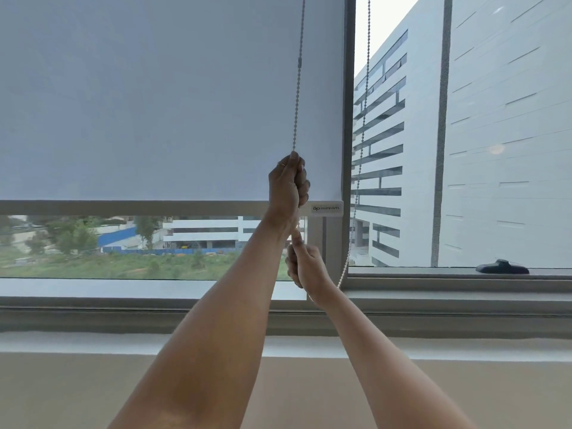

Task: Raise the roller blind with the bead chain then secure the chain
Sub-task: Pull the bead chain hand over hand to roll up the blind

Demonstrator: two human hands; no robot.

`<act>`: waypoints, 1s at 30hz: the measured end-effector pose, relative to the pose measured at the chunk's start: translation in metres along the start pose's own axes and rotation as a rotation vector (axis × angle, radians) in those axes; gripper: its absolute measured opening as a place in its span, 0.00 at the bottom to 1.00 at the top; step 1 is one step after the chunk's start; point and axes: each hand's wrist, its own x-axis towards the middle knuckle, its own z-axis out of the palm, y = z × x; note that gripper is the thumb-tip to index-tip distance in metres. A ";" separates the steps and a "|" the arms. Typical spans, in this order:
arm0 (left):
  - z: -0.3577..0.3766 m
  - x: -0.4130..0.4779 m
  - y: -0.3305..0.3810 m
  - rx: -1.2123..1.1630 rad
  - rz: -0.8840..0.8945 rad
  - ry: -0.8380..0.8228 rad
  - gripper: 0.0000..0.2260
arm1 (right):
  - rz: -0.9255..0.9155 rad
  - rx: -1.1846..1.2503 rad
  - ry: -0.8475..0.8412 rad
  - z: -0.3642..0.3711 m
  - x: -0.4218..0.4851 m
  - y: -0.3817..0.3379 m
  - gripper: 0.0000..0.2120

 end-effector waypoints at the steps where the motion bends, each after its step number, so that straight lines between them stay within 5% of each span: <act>1: -0.005 -0.005 -0.005 -0.002 -0.006 0.002 0.17 | 0.017 -0.029 -0.012 -0.001 -0.003 0.006 0.25; 17: -0.035 -0.065 -0.053 -0.035 -0.111 0.017 0.16 | 0.224 -0.225 -0.209 -0.030 -0.032 0.052 0.24; 20: -0.032 -0.066 -0.054 -0.037 -0.123 0.011 0.16 | 0.282 -0.341 -0.356 -0.041 -0.030 0.043 0.25; 24: -0.030 -0.066 -0.054 -0.020 -0.122 0.003 0.16 | 0.460 -0.482 -0.653 -0.059 -0.011 0.014 0.06; 26: -0.028 -0.066 -0.054 -0.038 -0.135 0.004 0.16 | 0.501 -0.644 -0.726 -0.066 0.003 -0.011 0.07; 30: -0.025 -0.068 -0.054 -0.031 -0.142 0.027 0.17 | 0.291 -0.662 -0.513 -0.062 0.025 -0.070 0.10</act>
